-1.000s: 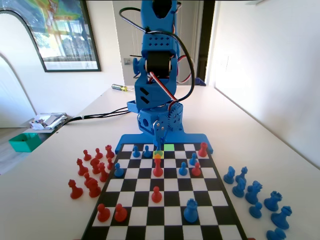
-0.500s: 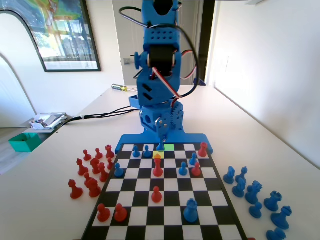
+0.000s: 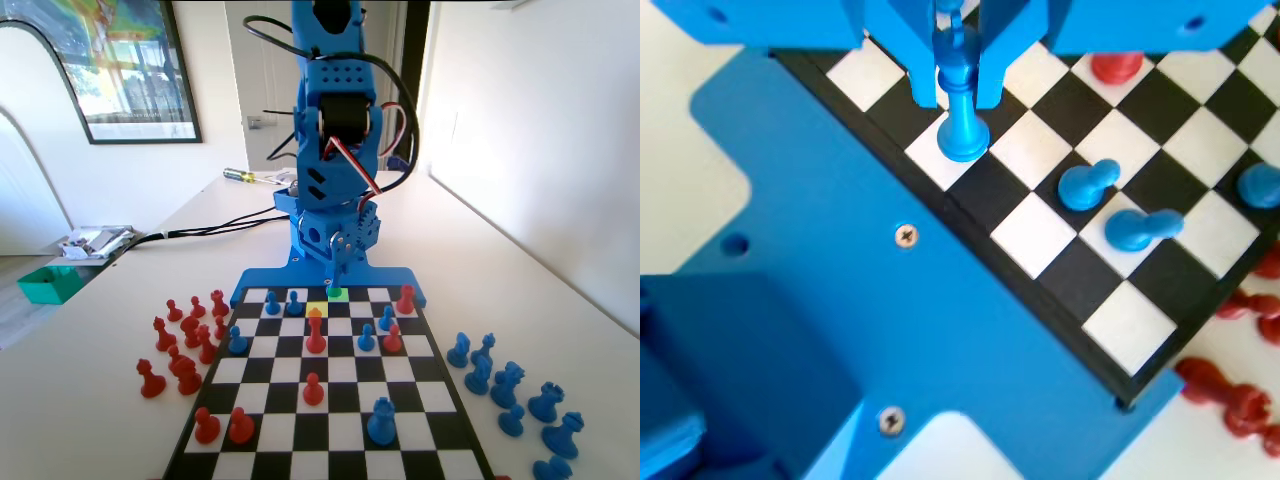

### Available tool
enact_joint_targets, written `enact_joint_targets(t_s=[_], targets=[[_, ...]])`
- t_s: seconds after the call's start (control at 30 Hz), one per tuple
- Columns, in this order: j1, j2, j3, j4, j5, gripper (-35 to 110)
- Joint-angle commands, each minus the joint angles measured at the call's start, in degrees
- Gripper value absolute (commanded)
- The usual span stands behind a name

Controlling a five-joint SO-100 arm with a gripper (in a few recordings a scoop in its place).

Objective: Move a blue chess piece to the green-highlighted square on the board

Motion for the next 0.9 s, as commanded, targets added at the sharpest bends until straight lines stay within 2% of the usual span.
enact_joint_targets(t_s=[0.0,0.53,0.87], targets=[[-1.23,3.16,0.44,-0.35,-0.88,1],[-4.31,3.34,2.9,-2.29,-3.08,1],[-3.69,3.34,3.43,-4.04,-2.81,11]])
